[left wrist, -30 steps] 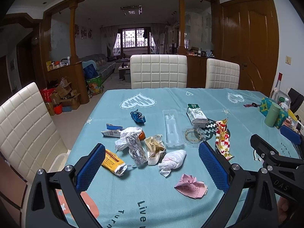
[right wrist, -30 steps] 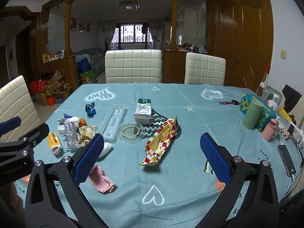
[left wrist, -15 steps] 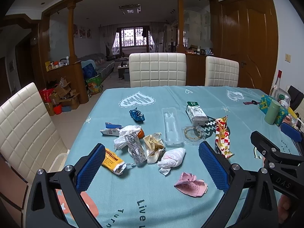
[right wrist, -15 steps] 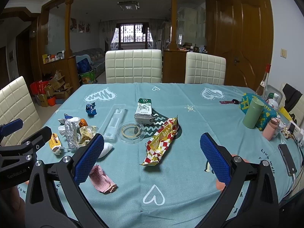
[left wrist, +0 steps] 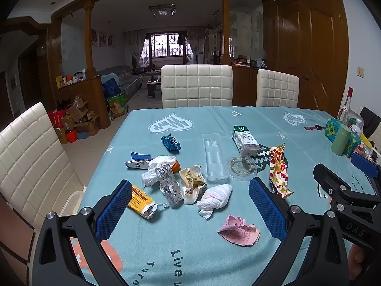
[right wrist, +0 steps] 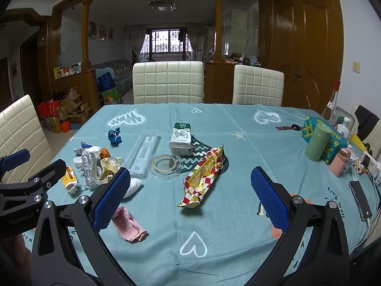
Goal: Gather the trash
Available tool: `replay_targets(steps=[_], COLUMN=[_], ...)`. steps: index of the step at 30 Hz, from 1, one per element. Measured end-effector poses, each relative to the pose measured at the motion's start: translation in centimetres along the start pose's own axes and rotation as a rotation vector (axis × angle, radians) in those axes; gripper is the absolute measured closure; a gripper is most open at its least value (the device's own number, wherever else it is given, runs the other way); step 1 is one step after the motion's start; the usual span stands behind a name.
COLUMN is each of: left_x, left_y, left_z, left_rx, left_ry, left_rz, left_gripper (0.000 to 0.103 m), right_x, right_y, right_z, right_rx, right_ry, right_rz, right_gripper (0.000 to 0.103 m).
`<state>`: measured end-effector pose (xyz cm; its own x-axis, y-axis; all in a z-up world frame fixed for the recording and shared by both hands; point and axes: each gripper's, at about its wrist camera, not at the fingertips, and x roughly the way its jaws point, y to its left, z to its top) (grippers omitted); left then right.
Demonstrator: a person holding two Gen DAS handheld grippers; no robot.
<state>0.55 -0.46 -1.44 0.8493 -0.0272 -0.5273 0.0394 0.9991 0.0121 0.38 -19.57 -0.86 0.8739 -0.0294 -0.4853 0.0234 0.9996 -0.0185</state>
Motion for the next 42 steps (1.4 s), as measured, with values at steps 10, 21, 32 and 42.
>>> replay_targets(steps=[10, 21, 32, 42], left_x=[-0.06, -0.14, -0.14, 0.44], left_y=[-0.04, -0.18, -0.14, -0.21], left_z=[0.04, 0.12, 0.11, -0.29], left_rx=[0.008, 0.006, 0.006, 0.008], left_ry=[0.002, 0.004, 0.005, 0.027], left_rz=[-0.003, -0.005, -0.005, -0.003], left_gripper=[0.007, 0.007, 0.007, 0.007], right_x=[0.04, 0.2, 0.23, 0.64], right_y=[0.2, 0.16, 0.09, 0.05], right_z=[-0.11, -0.16, -0.19, -0.57], right_rx=[0.0, 0.006, 0.01, 0.013], right_ry=[0.003, 0.012, 0.016, 0.035], right_rz=[0.005, 0.012, 0.015, 0.02], right_gripper=[0.003, 0.003, 0.003, 0.003])
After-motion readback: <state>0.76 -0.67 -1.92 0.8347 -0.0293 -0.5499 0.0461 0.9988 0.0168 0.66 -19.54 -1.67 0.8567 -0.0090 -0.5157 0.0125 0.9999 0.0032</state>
